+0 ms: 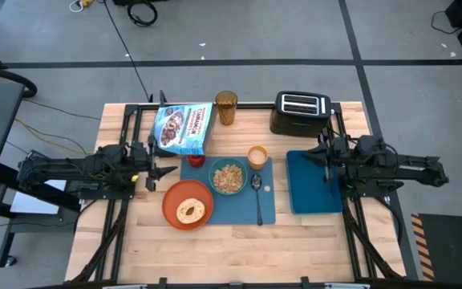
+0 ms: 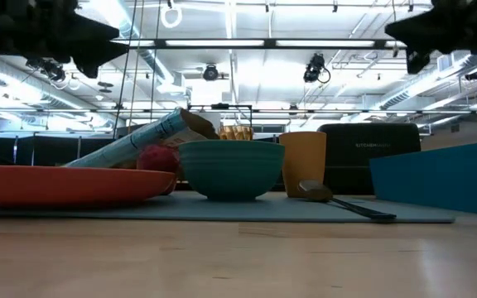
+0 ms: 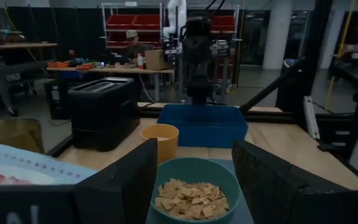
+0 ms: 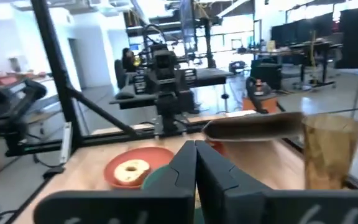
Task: Arrange a breakfast setting
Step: Return to Home Position
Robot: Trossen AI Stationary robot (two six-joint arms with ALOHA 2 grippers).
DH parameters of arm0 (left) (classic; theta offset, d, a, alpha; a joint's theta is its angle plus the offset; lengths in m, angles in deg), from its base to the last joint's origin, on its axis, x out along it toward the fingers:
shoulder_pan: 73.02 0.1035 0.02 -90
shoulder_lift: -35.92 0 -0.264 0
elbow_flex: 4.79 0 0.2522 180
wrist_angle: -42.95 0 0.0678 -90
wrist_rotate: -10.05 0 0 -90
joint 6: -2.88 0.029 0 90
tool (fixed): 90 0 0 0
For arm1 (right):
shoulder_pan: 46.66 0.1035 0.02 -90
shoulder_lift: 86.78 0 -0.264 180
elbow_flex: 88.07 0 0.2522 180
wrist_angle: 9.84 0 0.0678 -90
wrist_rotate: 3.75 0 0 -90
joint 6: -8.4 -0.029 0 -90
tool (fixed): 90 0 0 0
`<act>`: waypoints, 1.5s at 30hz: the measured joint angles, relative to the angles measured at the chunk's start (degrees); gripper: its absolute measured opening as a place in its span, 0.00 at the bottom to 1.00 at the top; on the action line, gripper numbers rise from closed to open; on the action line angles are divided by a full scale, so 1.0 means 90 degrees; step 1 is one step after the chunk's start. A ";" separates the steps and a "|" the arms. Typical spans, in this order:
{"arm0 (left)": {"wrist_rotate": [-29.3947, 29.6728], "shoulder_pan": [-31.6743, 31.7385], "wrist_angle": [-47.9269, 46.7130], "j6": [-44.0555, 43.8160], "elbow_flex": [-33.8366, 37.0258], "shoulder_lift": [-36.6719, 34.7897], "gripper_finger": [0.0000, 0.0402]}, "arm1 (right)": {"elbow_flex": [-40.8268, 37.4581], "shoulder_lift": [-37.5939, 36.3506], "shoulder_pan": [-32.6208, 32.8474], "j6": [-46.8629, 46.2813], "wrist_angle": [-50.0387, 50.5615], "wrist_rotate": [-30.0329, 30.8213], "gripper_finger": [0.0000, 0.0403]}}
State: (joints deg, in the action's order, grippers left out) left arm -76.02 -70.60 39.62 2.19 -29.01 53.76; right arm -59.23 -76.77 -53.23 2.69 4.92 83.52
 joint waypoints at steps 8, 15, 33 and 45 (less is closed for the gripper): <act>-0.0217 0.0005 0.0263 -0.0341 0.0527 -0.0005 0.49 | -0.0931 -0.1098 0.0253 0.0050 0.0040 0.0894 0.02; -0.0184 0.0234 -0.0444 -0.0205 0.0593 -0.0544 0.35 | -0.1053 -0.1096 0.0277 0.0190 0.0141 0.0947 0.02; 0.0369 0.0614 -0.0659 -0.0178 0.1111 -0.1838 0.02 | -0.1633 -0.0699 0.0269 -0.0063 -0.0297 0.0510 0.05; 0.0570 0.0250 -0.0811 0.0533 0.1108 -0.1821 0.03 | -0.1633 -0.0696 0.0272 -0.0063 -0.0296 0.0510 0.05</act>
State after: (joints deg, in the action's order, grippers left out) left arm -70.89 -68.35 32.33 6.98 -19.04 37.37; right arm -73.93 -83.03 -50.78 2.12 2.25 88.11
